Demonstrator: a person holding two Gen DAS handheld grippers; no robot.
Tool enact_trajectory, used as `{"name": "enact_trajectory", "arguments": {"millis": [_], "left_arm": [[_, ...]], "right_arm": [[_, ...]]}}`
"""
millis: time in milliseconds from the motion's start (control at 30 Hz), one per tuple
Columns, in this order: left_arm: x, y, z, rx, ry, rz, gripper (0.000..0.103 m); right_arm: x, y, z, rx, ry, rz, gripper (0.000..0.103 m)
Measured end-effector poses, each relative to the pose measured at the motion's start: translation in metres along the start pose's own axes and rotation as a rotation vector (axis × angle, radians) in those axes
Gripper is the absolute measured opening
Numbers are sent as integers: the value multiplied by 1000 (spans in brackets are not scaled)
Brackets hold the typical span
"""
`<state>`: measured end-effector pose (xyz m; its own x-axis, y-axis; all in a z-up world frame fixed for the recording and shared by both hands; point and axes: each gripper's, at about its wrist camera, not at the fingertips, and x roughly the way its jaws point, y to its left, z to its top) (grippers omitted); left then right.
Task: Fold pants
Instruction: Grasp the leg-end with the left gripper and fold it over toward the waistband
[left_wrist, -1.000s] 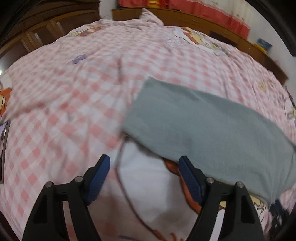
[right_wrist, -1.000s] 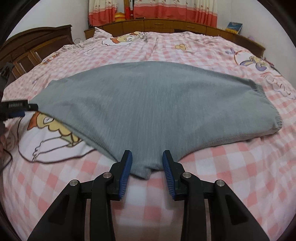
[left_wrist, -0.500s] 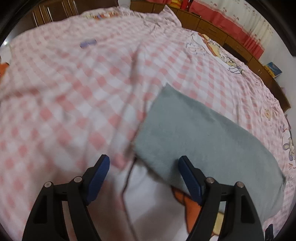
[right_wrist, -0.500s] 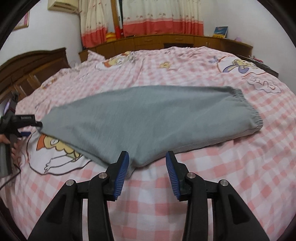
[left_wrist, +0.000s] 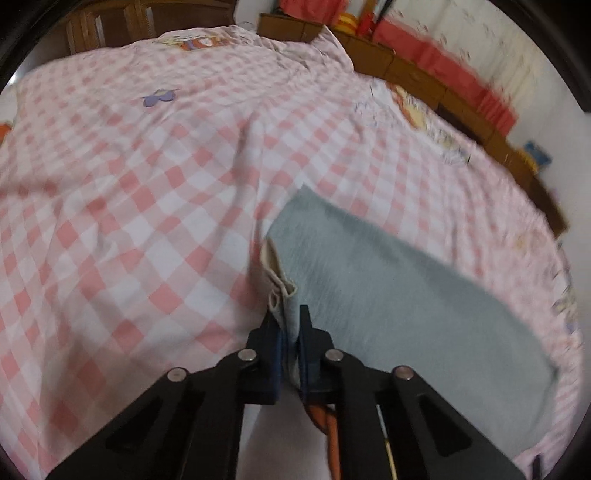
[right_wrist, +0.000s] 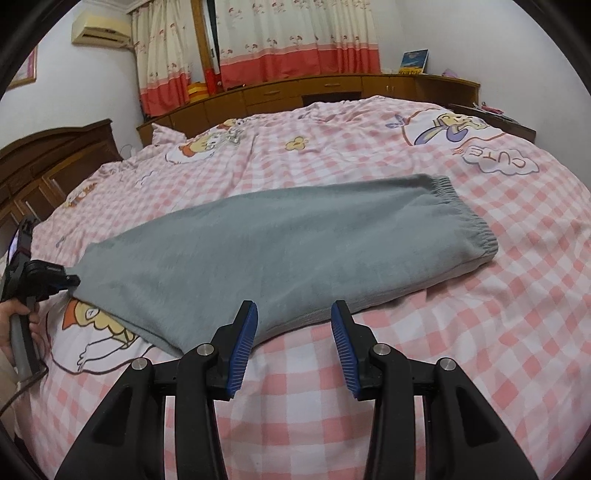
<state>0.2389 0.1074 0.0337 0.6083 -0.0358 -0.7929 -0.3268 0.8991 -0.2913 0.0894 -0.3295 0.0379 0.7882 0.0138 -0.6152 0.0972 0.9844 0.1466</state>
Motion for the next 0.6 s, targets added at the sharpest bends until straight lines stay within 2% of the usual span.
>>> {"name": "enact_trajectory", "arguments": {"millis": [167,233,400,600], "left_arm": [[-34,-14,9,40,-60,-72,6],[-47,-27,10,75,-66,-146,6],[-83,-87,2,244,-109,-202,6],[-89,-148,-16,340,-79,-269,6]], "right_arm": [[-3,-6,1,24,-21,6,42],[-3,-8,1,27,-25,9,42],[-6,-7,1,17,-48,3,42],[-11,-11,0,11,-72,-2,42]]}}
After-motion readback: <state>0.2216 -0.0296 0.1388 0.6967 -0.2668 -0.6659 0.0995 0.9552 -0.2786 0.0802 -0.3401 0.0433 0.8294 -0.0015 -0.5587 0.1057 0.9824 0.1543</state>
